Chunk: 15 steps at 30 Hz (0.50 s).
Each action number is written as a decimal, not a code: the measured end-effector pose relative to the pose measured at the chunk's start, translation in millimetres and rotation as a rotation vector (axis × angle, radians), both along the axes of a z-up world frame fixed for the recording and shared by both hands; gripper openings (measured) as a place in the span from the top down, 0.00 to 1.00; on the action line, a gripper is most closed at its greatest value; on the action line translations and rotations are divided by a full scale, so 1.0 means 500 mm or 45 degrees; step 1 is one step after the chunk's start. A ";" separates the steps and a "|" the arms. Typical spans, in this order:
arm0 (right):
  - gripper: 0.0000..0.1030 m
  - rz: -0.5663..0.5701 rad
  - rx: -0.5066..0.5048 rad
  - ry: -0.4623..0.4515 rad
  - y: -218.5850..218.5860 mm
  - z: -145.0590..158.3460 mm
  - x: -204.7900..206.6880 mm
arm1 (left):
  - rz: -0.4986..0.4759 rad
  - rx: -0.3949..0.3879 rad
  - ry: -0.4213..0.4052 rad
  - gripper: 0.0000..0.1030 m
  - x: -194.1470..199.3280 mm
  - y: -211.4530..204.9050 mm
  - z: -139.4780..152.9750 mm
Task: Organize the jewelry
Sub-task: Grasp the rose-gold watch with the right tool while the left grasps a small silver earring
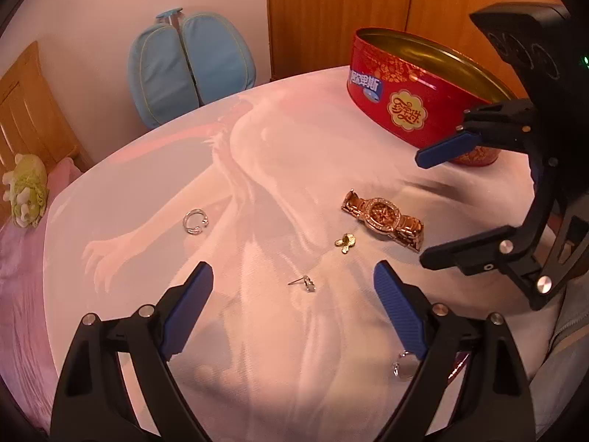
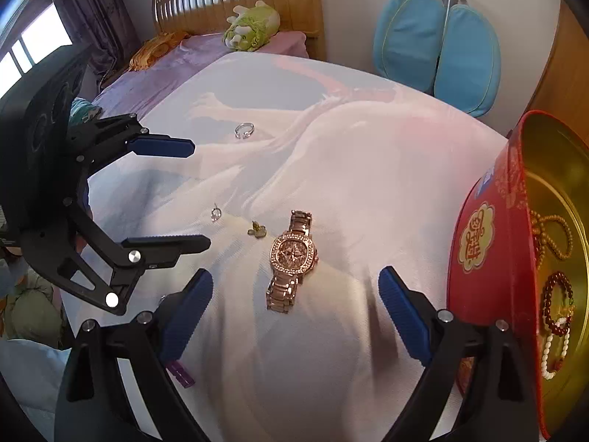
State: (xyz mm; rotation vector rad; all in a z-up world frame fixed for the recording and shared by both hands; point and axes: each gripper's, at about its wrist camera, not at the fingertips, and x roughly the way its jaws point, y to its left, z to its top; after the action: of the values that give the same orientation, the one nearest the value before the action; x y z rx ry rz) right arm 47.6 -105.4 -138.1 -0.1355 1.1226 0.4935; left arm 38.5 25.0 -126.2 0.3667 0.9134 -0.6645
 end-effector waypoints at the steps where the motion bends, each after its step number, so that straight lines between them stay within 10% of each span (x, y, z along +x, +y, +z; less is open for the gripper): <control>1: 0.19 0.000 -0.012 0.006 0.002 -0.006 0.002 | -0.018 0.011 -0.010 0.16 -0.003 -0.005 -0.003; 5: 0.23 -0.001 -0.017 0.021 0.002 -0.018 0.002 | -0.093 0.029 0.013 0.38 -0.005 -0.013 -0.018; 15: 0.31 -0.042 -0.026 -0.024 0.009 -0.020 -0.006 | -0.208 0.017 0.012 0.48 -0.007 -0.014 -0.027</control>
State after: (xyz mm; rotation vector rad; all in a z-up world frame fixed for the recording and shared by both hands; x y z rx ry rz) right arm 44.9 -100.7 -148.0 -0.1393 1.1098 0.4504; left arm 34.8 17.8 -140.0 0.4539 0.9036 -0.8111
